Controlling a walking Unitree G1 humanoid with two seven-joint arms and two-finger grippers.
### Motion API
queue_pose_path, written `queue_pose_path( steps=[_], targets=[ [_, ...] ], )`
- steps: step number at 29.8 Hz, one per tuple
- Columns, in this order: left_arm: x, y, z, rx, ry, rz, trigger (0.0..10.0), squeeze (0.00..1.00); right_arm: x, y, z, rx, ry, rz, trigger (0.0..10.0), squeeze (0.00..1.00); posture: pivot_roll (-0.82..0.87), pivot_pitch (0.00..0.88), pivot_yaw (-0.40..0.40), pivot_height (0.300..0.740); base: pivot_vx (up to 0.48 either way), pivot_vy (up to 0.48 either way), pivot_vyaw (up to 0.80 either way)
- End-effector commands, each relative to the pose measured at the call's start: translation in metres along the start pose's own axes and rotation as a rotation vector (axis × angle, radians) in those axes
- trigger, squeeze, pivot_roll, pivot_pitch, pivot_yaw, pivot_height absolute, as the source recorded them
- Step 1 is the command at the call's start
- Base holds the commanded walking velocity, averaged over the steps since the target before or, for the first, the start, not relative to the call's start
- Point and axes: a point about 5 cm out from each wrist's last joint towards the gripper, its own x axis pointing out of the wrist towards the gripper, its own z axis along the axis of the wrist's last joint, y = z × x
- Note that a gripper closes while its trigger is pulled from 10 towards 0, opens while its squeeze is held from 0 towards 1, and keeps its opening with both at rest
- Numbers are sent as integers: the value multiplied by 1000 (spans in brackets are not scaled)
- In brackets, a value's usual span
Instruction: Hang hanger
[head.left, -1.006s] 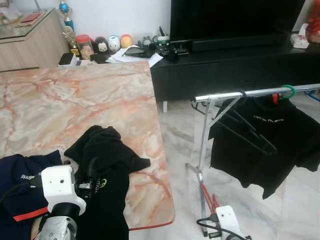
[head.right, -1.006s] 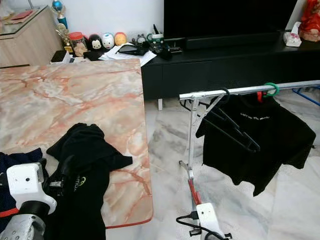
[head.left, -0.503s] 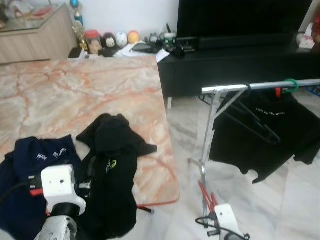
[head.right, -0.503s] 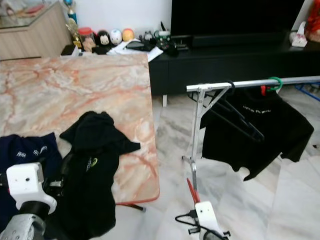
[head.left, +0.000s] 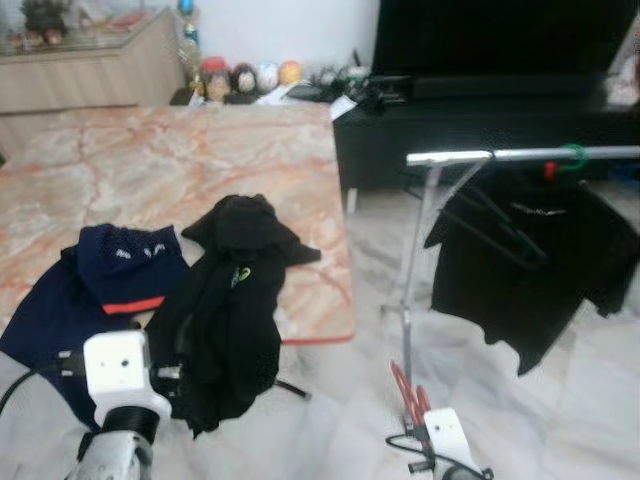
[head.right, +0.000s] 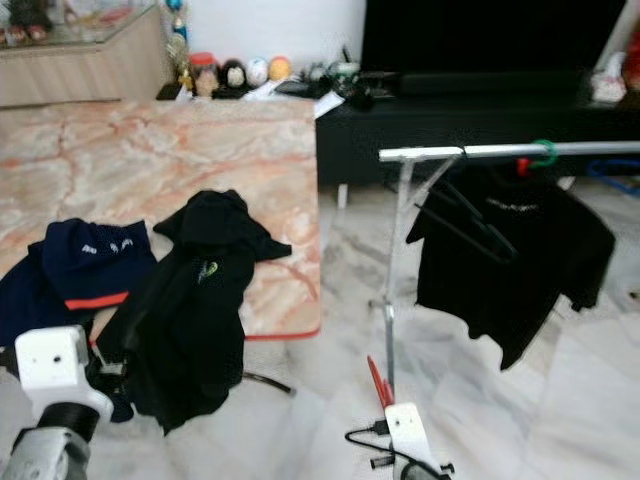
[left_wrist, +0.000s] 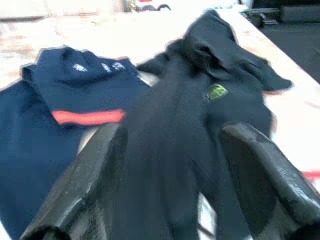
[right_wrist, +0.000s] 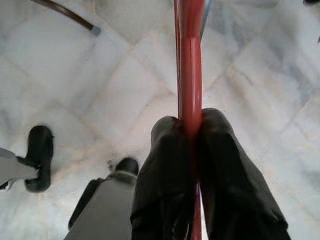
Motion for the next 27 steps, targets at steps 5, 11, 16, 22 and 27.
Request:
queue_pose_path(
  steps=[5, 11, 16, 22, 27],
  targets=[
    [0, 1, 1, 17, -1, -2, 10000, 0, 0, 0, 0, 1, -3, 2, 10000, 0, 52, 18, 23, 740, -264, 0, 0],
    [0, 5, -5, 28, 24, 23, 10000, 0, 0, 0, 0, -2, -3, 3, 10000, 0, 51, 19, 22, 740, -258, 0, 0],
    [-1, 10, -13, 17, 51, 48, 10000, 0, 0, 1, 0, -3, -2, 5, 10000, 0, 51, 19, 22, 740, -255, 0, 0],
    [-6, 23, -34, 50, 133, 99, 10000, 0, 0, 1, 0, -4, -2, 6, 10000, 0, 51, 17, 22, 740, -85, 0, 0],
    [-1, 40, -96, 77, 390, 98, 10000, 0, 0, 3, 1, 0, -2, 12, 10000, 0, 46, 4, 30, 740, 0, 0, 0]
  ],
)
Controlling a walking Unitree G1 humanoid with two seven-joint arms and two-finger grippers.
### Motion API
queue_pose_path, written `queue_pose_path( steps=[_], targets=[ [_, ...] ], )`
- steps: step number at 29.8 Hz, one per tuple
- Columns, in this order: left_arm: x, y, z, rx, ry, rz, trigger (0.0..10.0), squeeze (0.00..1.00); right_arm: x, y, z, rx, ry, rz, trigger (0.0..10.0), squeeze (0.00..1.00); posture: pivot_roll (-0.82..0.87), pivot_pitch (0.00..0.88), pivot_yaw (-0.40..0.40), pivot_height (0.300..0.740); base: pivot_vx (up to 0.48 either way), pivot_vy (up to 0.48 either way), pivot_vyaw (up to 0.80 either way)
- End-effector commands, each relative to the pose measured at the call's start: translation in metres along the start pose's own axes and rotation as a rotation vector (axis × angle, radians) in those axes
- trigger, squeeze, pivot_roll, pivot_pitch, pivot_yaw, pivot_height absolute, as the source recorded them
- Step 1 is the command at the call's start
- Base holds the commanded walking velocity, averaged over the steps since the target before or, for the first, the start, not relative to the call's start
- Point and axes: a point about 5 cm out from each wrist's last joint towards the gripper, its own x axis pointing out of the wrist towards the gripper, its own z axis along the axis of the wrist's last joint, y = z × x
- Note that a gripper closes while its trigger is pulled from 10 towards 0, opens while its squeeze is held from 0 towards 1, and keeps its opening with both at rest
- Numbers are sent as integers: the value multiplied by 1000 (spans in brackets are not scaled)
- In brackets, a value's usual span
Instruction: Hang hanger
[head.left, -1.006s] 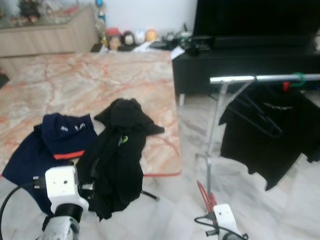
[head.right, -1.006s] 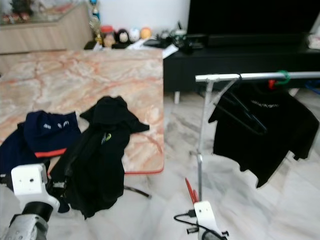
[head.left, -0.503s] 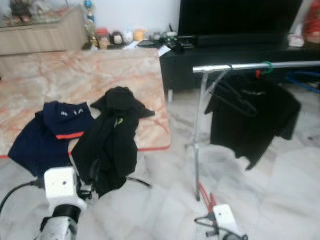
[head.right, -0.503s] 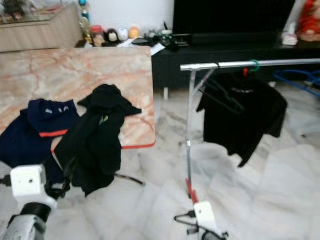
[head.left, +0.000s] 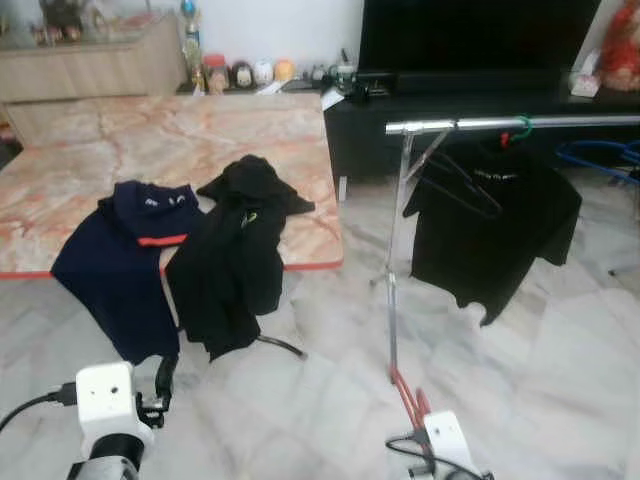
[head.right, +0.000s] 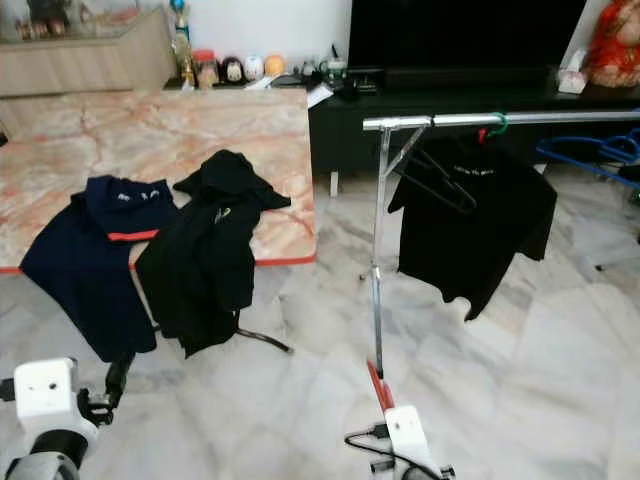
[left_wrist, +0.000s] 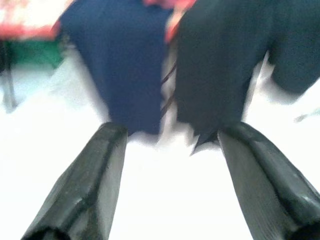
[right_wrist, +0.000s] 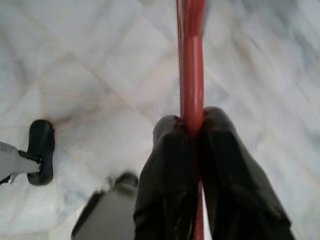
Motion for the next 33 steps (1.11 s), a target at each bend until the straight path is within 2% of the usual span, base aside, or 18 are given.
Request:
queue_pose_path(
  steps=[1, 6, 10, 13, 16, 19, 21, 24, 29, 31, 33],
  targets=[
    [5, 7, -24, 50, 111, -3, 10000, 0, 0, 6, 3, 9, -7, 14, 10000, 0, 46, 3, 32, 740, 0, 0, 0],
    [17, 6, -65, 122, 265, -67, 10000, 0, 1, 8, 4, 13, -10, 15, 10000, 0, 40, 0, 35, 740, 0, 0, 0],
    [27, 5, -90, 88, 360, -65, 10000, 0, 1, 9, 5, 15, -11, 19, 10000, 0, 39, 0, 37, 740, 0, 0, 0],
    [32, -3, -108, 68, 443, -82, 10000, 0, 1, 10, 5, 20, -12, 20, 10000, 0, 25, 0, 42, 740, 0, 0, 0],
    [33, -2, -115, 17, 473, -61, 10000, 0, 1, 10, 6, 21, -12, 22, 10000, 0, 23, 0, 44, 740, 0, 0, 0],
    [28, 9, -126, -73, 505, 3, 10000, 0, 1, 10, 5, 19, -10, 27, 10000, 0, 7, 0, 46, 740, 0, 0, 0],
    [25, 13, -131, -89, 517, 27, 10000, 0, 1, 10, 5, 19, -10, 27, 10000, 0, 8, 0, 45, 740, 0, 0, 0],
    [16, 15, -140, -84, 545, 40, 10000, 0, 1, 11, 4, 0, -8, 44, 10000, 0, 8, 0, 38, 740, 0, 0, 0],
    [11, 15, -146, -87, 555, 57, 10000, 0, 1, 10, 4, -6, -10, 48, 10000, 0, 7, 0, 33, 740, 0, 0, 0],
    [11, 11, -147, 10, 566, 10, 10000, 0, 1, 9, 7, -1, -17, 47, 10000, 0, 5, 0, 30, 740, 0, 0, 0],
    [11, 11, -148, 20, 567, 5, 10000, 0, 1, 9, 7, 0, -18, 47, 10000, 0, 5, 0, 30, 740, 0, 0, 0]
  ],
)
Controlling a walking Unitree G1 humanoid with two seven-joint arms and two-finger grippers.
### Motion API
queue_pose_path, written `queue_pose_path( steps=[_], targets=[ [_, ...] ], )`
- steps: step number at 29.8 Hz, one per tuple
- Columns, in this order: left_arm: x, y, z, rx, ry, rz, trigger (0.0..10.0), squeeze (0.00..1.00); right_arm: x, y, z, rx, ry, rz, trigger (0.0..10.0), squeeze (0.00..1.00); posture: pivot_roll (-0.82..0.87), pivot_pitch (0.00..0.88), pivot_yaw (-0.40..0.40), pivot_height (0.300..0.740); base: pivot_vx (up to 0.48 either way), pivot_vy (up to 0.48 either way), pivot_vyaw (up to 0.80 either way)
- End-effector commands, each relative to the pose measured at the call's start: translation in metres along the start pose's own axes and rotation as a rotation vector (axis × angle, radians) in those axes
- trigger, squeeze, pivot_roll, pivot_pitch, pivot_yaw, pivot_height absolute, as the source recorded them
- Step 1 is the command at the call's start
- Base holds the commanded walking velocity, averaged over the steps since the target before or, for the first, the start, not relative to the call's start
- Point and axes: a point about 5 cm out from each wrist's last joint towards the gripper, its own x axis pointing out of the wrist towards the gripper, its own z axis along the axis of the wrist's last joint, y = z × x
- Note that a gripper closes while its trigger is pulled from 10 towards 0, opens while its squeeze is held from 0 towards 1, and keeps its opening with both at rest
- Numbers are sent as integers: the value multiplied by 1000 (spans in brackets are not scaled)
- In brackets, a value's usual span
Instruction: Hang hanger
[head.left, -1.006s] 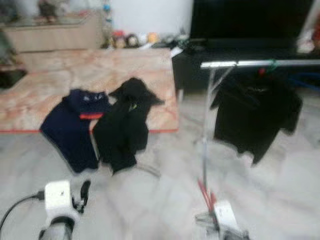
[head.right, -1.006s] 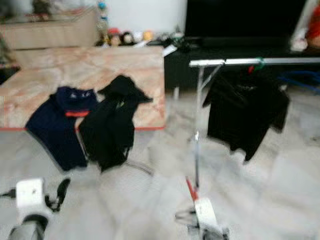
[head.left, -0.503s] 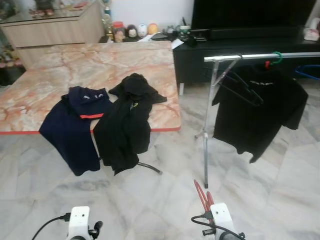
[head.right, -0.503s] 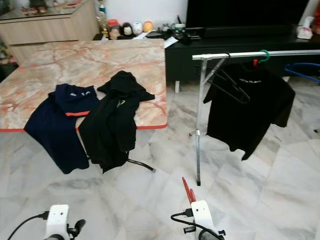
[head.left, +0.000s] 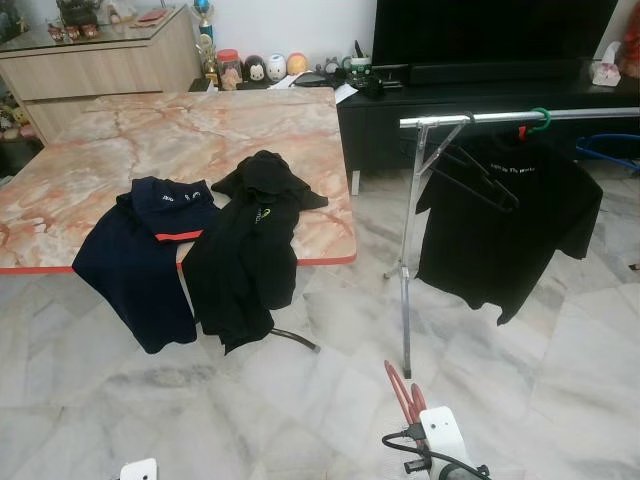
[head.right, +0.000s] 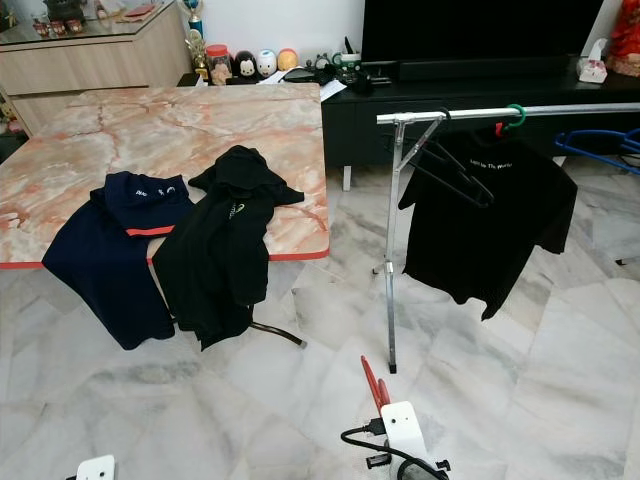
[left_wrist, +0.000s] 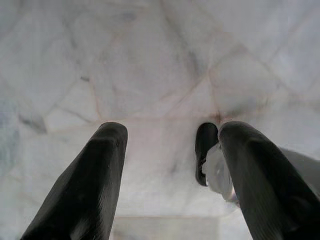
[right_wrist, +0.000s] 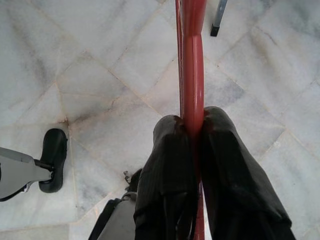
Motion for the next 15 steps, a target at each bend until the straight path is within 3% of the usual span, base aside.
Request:
queue_pose_path(
  steps=[1, 3, 5, 15],
  targets=[
    [1, 2, 2, 29, -5, 7, 10000, 0, 1, -1, 5, 1, -16, 1, 10000, 0, 5, 0, 30, 740, 0, 0, 0],
    [1, 2, 2, 29, -7, 7, 10000, 0, 1, -1, 5, 1, -16, 2, 10000, 0, 5, 0, 30, 740, 0, 0, 0],
    [1, -2, 1, 0, -7, 4, 10000, 0, 1, -2, 7, 6, -18, 5, 10000, 0, 0, 0, 24, 740, 0, -459, 0],
    [1, -11, -4, 28, 7, -18, 10000, 0, 1, -3, 4, 10, -10, 4, 10000, 0, -1, 0, 24, 740, 0, -462, 0]
  ],
)
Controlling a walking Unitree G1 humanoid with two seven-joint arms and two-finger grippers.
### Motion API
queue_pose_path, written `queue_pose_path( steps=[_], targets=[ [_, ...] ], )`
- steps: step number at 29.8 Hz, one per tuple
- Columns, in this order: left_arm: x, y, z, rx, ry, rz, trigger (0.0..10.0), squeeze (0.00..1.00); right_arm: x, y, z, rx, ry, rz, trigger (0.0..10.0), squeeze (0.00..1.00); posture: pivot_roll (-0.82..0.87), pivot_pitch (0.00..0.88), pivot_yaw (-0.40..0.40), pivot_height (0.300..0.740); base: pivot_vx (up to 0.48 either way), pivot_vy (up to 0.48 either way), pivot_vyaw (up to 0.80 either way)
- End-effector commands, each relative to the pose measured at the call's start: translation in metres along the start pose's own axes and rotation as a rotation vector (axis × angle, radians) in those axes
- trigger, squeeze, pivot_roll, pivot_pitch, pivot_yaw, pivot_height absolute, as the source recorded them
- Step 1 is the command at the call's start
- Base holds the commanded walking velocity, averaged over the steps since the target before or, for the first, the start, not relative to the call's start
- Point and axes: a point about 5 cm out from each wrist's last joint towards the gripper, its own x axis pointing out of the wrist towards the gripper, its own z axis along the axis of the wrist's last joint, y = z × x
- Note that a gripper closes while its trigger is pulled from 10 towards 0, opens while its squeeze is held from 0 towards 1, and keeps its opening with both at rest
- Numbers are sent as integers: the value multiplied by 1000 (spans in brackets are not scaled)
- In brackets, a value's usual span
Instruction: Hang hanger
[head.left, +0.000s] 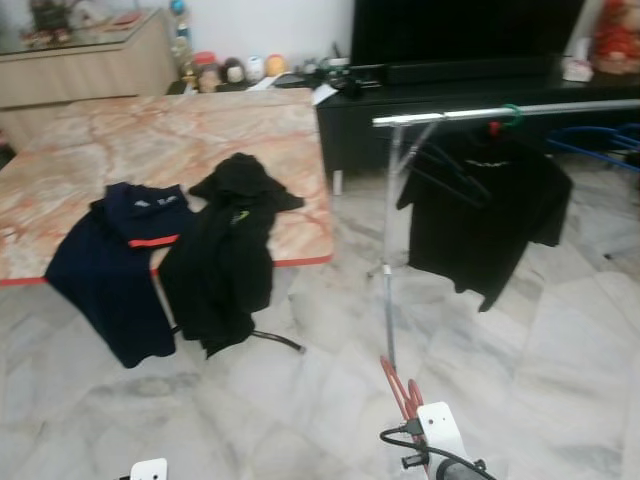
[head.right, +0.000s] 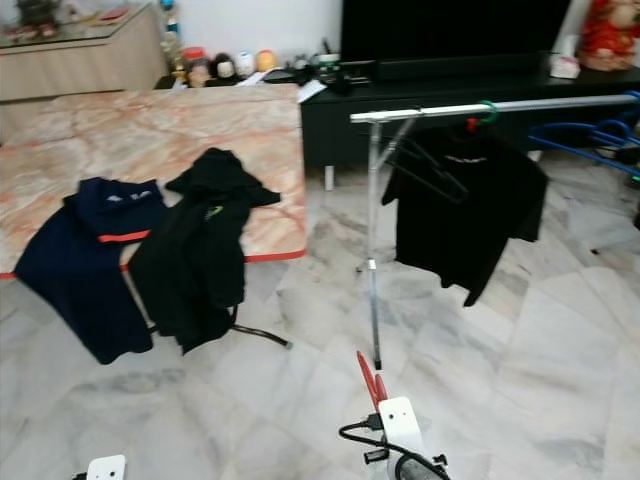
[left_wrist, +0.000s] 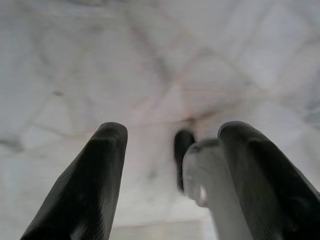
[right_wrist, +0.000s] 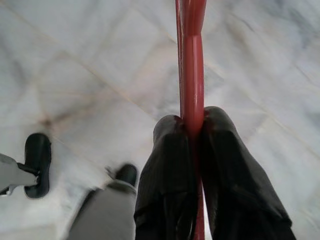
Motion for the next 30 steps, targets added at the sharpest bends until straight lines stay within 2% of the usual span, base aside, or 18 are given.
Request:
queue_pose_path(
  steps=[1, 9, 28, 30],
  targets=[
    [-2, 6, -6, 29, 19, 13, 10000, 0, 1, 3, 8, 12, -23, 6, 10000, 0, -1, 0, 24, 740, 0, -472, 0],
    [-4, 12, -12, 34, 53, 20, 10000, 0, 1, 4, 7, 11, -20, 9, 10000, 0, 0, 0, 24, 740, 0, -479, 0],
    [-6, 12, -18, 56, 70, 6, 10000, 0, 1, 2, 5, 9, -13, -2, 10000, 0, 1, 0, 24, 740, 0, -480, 0],
    [-8, 19, -20, 60, 77, 11, 10000, 0, 1, 2, 4, 8, -10, -4, 10000, 0, 2, 0, 23, 740, 0, -480, 0]
  ],
)
